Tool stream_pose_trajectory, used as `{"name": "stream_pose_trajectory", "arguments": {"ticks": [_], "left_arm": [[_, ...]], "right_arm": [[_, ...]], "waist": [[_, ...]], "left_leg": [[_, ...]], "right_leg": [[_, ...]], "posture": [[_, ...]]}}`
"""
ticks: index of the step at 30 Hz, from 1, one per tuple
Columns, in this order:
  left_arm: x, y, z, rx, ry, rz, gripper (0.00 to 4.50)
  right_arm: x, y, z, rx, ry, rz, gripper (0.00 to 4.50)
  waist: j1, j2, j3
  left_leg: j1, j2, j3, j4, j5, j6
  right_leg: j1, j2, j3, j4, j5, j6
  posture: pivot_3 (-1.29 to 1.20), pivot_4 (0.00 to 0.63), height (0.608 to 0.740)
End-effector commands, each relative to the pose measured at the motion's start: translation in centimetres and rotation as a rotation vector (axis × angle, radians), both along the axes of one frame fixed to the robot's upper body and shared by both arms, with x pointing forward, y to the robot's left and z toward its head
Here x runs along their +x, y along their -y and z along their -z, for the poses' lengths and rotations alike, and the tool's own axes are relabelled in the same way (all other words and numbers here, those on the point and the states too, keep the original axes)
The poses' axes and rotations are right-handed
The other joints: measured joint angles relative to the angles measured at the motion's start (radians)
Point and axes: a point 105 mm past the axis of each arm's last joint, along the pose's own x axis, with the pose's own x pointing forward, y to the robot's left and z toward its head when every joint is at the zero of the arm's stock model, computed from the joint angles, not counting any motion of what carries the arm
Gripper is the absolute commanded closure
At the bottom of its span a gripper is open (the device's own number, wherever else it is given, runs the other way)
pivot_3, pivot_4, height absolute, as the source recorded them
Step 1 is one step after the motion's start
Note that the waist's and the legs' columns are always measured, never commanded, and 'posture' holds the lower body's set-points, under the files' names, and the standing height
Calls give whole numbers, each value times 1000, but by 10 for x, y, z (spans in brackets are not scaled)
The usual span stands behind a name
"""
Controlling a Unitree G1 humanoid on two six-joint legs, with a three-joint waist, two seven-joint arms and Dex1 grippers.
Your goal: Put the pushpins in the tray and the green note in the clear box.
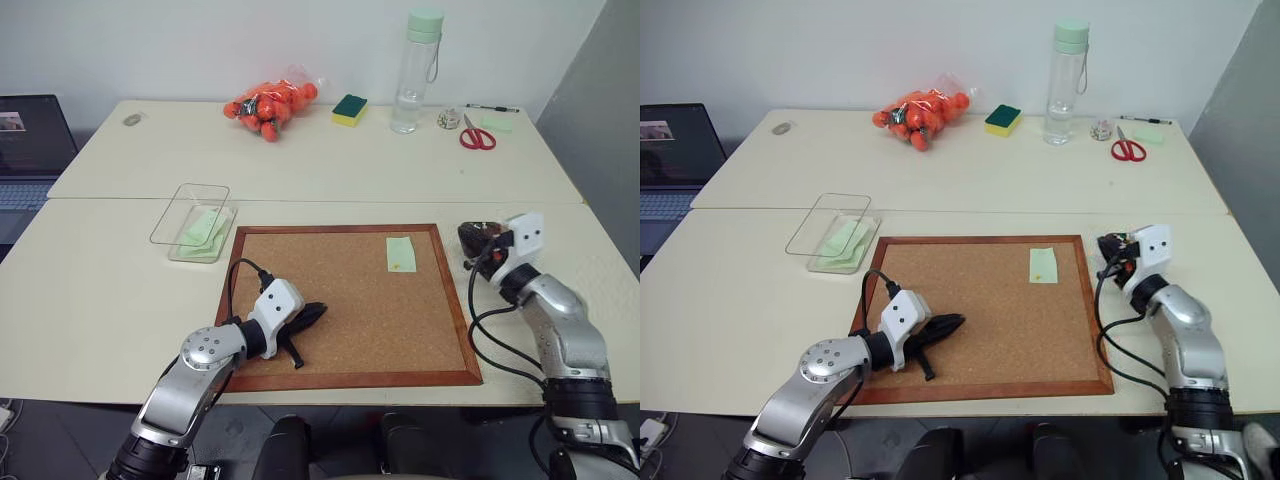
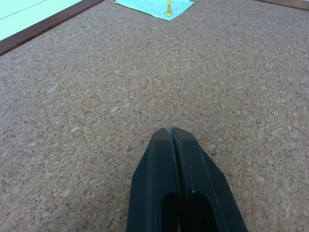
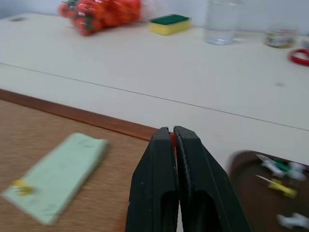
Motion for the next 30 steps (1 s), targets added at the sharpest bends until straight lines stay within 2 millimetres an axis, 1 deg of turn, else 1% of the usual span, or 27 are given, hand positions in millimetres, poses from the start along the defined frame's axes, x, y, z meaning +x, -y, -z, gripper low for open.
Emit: {"name": "stream_pose_trajectory", "arguments": {"ticks": [1, 5, 9, 11, 12, 13, 18, 25, 26, 27, 29, 30], "left_arm": [[-4, 2, 6, 21, -26, 20, 4500], [-3, 3, 6, 22, -23, 21, 4500], [-3, 2, 5, 23, -22, 20, 4500], [-3, 2, 5, 23, -21, 18, 4500], [-3, 2, 5, 23, -21, 18, 4500], [-3, 2, 5, 23, -21, 17, 4500], [-3, 3, 5, 23, -20, 18, 4500], [-2, 3, 5, 24, -18, 20, 4500], [-2, 3, 5, 24, -18, 20, 4500], [-2, 2, 5, 24, -18, 19, 4500], [-3, 2, 5, 24, -19, 19, 4500], [-3, 2, 6, 24, -19, 19, 4500]], "right_arm": [[8, 13, -10, -56, 29, 61, 4482], [13, 24, -4, -89, -9, 113, 4482], [16, 30, -3, -94, -23, 138, 3595], [17, 33, -3, -105, -27, 154, 3246], [17, 35, -3, -108, -28, 160, 2961], [17, 37, -3, -111, -29, 167, 2810], [16, 39, -5, -108, -20, 170, 1676], [13, 40, -19, -104, 48, 174, 208], [11, 34, -21, -76, 59, 140, 53], [9, 27, -23, -39, 67, 98, 53], [0, 0, -28, 45, 68, -49, 53], [-5, -11, -28, 57, 60, -105, 53]], "waist": [[0, 0, 0], [0, 1, -1], [0, 1, -1], [0, 1, -1], [0, 1, -1], [0, 1, -1], [-1, 1, -1], [-1, 1, -1], [-1, 1, -1], [-1, 1, -1], [0, 1, -1], [-1, 1, -1]], "left_leg": [[0, 0, 0, 0, 0, 0], [0, 0, 0, 0, 0, 0], [0, 0, 0, 0, 0, 0], [0, 0, 0, 0, 0, 0], [0, 0, 0, 0, 0, 0], [0, 0, 0, 0, 0, 0], [0, 0, 0, 0, 0, 0], [0, 0, 0, 0, 0, 0], [0, 0, 0, 0, 0, 0], [0, 0, 0, 0, 0, 0], [0, 0, 0, 0, 0, 0], [0, 0, 0, 0, 0, 0]], "right_leg": [[0, 0, 0, 0, 0, 0], [0, 0, 1, 0, 0, 0], [0, 0, 0, 0, 0, 0], [0, 0, 0, 0, 0, 0], [0, 0, 0, 0, 0, -1], [0, 0, 0, 0, 0, -1], [0, 0, 0, 0, 0, 0], [0, 0, 0, 0, 0, 0], [0, 0, 0, 0, 0, 0], [0, 0, 0, 0, 0, 0], [0, 0, 0, 0, 0, 0], [0, 0, 0, 0, 0, 0]], "posture": [[0, 150, 740], [0, 150, 740], [0, 150, 740], [0, 150, 740], [0, 150, 740], [0, 150, 740], [0, 150, 740], [0, 150, 740], [0, 150, 740], [0, 150, 740], [0, 150, 740], [0, 150, 740]]}}
